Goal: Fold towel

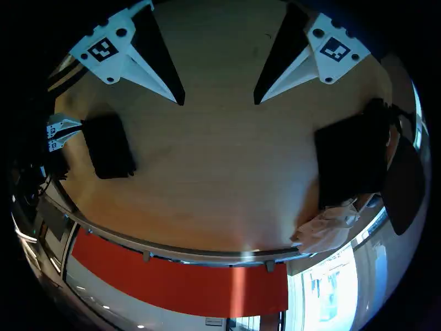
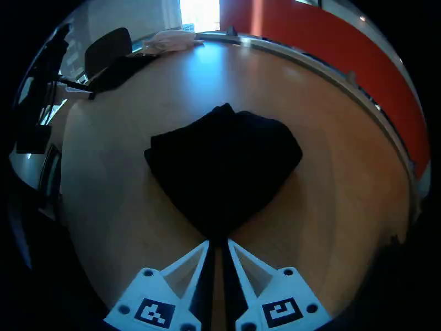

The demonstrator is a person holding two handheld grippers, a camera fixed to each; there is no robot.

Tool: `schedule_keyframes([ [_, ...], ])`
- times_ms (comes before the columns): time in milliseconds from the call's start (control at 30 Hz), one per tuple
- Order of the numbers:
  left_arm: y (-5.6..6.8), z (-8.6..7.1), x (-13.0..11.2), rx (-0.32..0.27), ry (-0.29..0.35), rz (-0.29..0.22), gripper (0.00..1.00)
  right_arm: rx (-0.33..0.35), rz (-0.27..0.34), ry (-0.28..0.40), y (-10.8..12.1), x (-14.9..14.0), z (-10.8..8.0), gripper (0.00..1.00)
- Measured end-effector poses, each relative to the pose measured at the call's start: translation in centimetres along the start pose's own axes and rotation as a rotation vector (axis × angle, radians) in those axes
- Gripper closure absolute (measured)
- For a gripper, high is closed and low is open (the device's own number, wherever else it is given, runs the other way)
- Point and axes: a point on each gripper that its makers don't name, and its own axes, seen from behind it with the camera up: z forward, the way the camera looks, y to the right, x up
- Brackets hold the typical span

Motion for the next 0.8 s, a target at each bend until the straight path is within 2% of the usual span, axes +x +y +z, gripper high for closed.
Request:
schedule_keyframes([
  [200,0.0,0.1,0.0,-0.001,0.000,0.002,0.07,-0.006,0.006,0.017,0.3,0.5,-0.3,0.95],
  [367,0.1,0.1,0.2,-0.004,0.003,0.001,0.07,-0.020,-0.011,0.054,0.8,2.4,-1.5,0.95],
  [600,0.1,0.1,0.8,-0.007,0.012,0.004,0.08,-0.026,-0.019,0.142,1.3,8.1,-4.3,0.95],
  [800,0.4,0.1,1.5,-0.012,0.026,0.004,0.07,-0.042,-0.063,0.225,1.8,13.1,-6.9,0.95],
])
